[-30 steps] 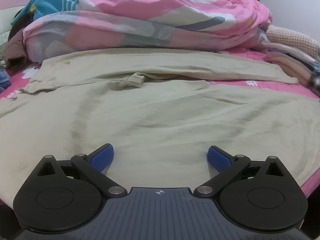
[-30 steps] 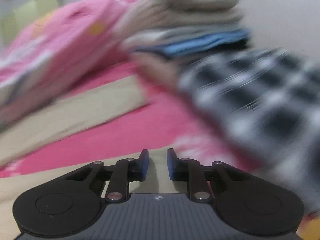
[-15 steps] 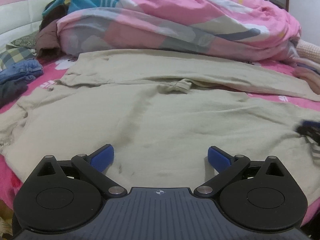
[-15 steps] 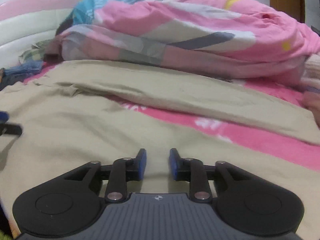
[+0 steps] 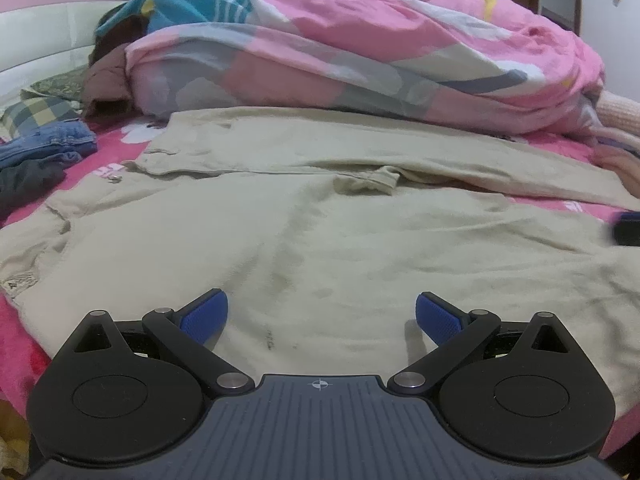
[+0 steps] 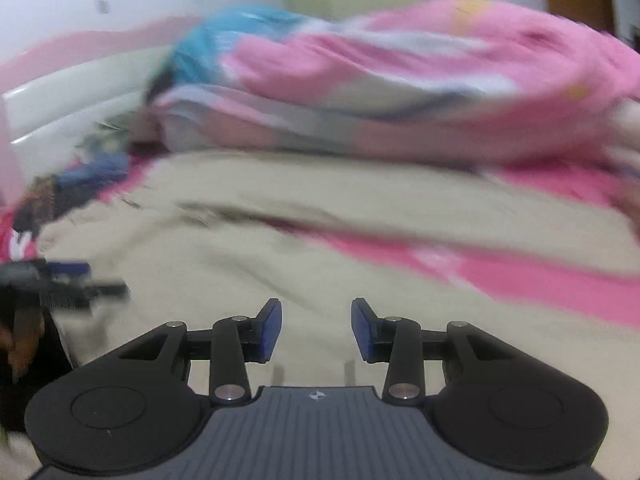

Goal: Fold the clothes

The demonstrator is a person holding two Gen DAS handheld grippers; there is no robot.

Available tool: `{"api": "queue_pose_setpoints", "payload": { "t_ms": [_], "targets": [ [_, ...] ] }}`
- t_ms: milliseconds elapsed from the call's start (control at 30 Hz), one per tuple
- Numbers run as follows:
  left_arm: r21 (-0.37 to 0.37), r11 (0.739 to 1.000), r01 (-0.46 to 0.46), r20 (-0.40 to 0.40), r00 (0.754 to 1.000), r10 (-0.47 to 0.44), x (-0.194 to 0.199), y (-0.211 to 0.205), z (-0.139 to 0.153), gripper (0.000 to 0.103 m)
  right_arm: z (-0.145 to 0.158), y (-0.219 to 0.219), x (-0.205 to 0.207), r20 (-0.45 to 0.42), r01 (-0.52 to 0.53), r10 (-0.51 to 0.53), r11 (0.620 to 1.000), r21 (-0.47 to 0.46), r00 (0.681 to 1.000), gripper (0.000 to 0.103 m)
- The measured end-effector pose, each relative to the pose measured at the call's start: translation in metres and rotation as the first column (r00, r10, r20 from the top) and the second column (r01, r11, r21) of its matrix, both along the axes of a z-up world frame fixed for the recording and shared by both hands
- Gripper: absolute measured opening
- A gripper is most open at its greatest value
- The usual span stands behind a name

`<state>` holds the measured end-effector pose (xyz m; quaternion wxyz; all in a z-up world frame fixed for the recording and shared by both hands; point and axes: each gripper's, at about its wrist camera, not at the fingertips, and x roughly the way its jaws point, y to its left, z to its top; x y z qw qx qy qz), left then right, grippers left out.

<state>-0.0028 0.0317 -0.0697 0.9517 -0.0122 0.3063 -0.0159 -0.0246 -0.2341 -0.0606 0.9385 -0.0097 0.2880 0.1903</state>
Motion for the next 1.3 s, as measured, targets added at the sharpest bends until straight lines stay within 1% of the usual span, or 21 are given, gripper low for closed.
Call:
{"api": "queue_pose_setpoints", "payload": {
  "t_ms": [67, 133, 233, 300, 367, 433, 533, 600, 667, 733, 767, 867, 900, 967, 1000, 1067, 1133, 1167, 1200, 1233, 1300],
  "targets": [
    [0.006, 1.0, -0.012, 0.0, 1.0, 0.012, -0.001, 0.002, -0.001, 0.101, -0.018, 0.029, 0.019, -0.043, -0.062, 0.06, 0.997, -0.048, 0.997, 0.041],
    [0.005, 1.0, -0.019, 0.0, 1.0, 0.019, -0.002, 0.006, -0.003, 0.101, -0.037, 0.031, 0.004, -0.052, -0.072, 0.067, 0.991, -0.11, 0.996, 0.042],
    [0.006, 1.0, -0.024, -0.013, 1.0, 0.024, 0.0, 0.01, -0.008, 0.102, -0.042, -0.006, -0.049, -0.03, -0.056, 0.054, 0.996, -0.076, 0.998, 0.044],
    [0.013, 1.0, -0.025, -0.011, 1.0, 0.025, 0.001, 0.009, -0.007, 0.102, -0.039, -0.036, -0.084, -0.065, -0.029, 0.025, 0.998, -0.056, 0.998, 0.044],
    [0.02, 0.999, -0.026, -0.01, 1.0, 0.026, 0.002, 0.008, -0.006, 0.102, -0.032, -0.052, -0.103, -0.109, -0.011, 0.003, 0.997, -0.08, 0.994, 0.044],
    [0.027, 0.999, -0.027, -0.009, 1.0, 0.027, 0.003, 0.007, -0.005, 0.102, -0.018, -0.066, -0.103, -0.124, 0.027, -0.041, 0.994, -0.11, 0.991, 0.044],
    [0.026, 0.999, -0.039, -0.008, 0.999, 0.04, 0.004, 0.006, -0.003, 0.102, 0.001, -0.085, -0.08, -0.002, 0.118, -0.118, 0.989, -0.09, 0.993, 0.044],
    [0.014, 0.999, -0.049, -0.004, 0.999, 0.049, 0.005, 0.005, 0.0, 0.102, -0.006, -0.098, -0.061, 0.0, 0.179, -0.18, 0.979, -0.099, 0.984, 0.044],
    [0.017, 0.999, -0.048, 0.004, 0.999, 0.048, 0.006, 0.003, 0.002, 0.102, -0.027, -0.116, -0.053, -0.069, 0.224, -0.236, 0.963, -0.149, 0.969, 0.044],
    [0.029, 0.999, -0.042, 0.015, 0.999, 0.041, 0.007, 0.001, 0.005, 0.102, -0.032, -0.134, -0.076, -0.081, 0.227, -0.235, 0.969, -0.096, 0.969, 0.045],
    [0.035, 0.999, -0.037, 0.022, 0.999, 0.037, 0.007, 0.0, 0.006, 0.102, -0.031, -0.139, -0.09, -0.091, 0.226, -0.234, 0.969, -0.096, 0.968, 0.045],
    [0.045, 0.999, -0.02, 0.027, 0.999, 0.019, 0.013, -0.004, 0.008, 0.102, -0.025, -0.149, -0.12, -0.128, 0.213, -0.238, 0.96, -0.182, 0.963, 0.044],
    [0.05, 0.999, -0.013, 0.027, 1.0, 0.012, 0.015, -0.007, 0.009, 0.102, -0.018, -0.151, -0.118, -0.116, 0.224, -0.249, 0.956, -0.19, 0.962, 0.044],
    [0.053, 0.999, 0.009, 0.029, 1.0, -0.01, 0.018, -0.014, 0.011, 0.102, -0.002, -0.156, -0.105, -0.054, 0.27, -0.284, 0.946, -0.181, 0.957, 0.045],
    [0.053, 0.998, 0.021, 0.031, 0.999, -0.022, 0.019, -0.019, 0.012, 0.102, 0.004, -0.16, -0.094, -0.026, 0.286, -0.293, 0.947, -0.148, 0.956, 0.045],
    [0.055, 0.997, 0.045, 0.034, 0.998, -0.047, 0.021, -0.027, 0.014, 0.102, 0.005, -0.164, -0.064, 0.005, 0.298, -0.3, 0.948, -0.108, 0.954, 0.045],
    [0.063, 0.996, 0.065, 0.036, 0.997, -0.067, 0.023, -0.036, 0.013, 0.102, -0.01, -0.164, -0.038, 0.0, 0.301, -0.305, 0.939, -0.169, 0.952, 0.044],
    [0.067, 0.995, 0.073, 0.035, 0.997, -0.075, 0.024, -0.038, 0.012, 0.102, -0.021, -0.169, -0.036, -0.014, 0.298, -0.307, 0.933, -0.203, 0.952, 0.045],
    [0.07, 0.994, 0.08, 0.034, 0.996, -0.083, 0.024, -0.041, 0.011, 0.102, -0.032, -0.176, -0.04, -0.033, 0.294, -0.31, 0.927, -0.234, 0.95, 0.045],
    [0.073, 0.994, 0.087, 0.028, 0.996, -0.089, 0.025, -0.042, 0.009, 0.102, -0.036, -0.188, -0.053, -0.044, 0.296, -0.313, 0.929, -0.222, 0.949, 0.046],
    [0.078, 0.993, 0.092, 0.015, 0.995, -0.094, 0.027, -0.042, 0.006, 0.102, -0.035, -0.215, -0.089, -0.055, 0.308, -0.318, 0.941, -0.142, 0.946, 0.046]
  ]
}}
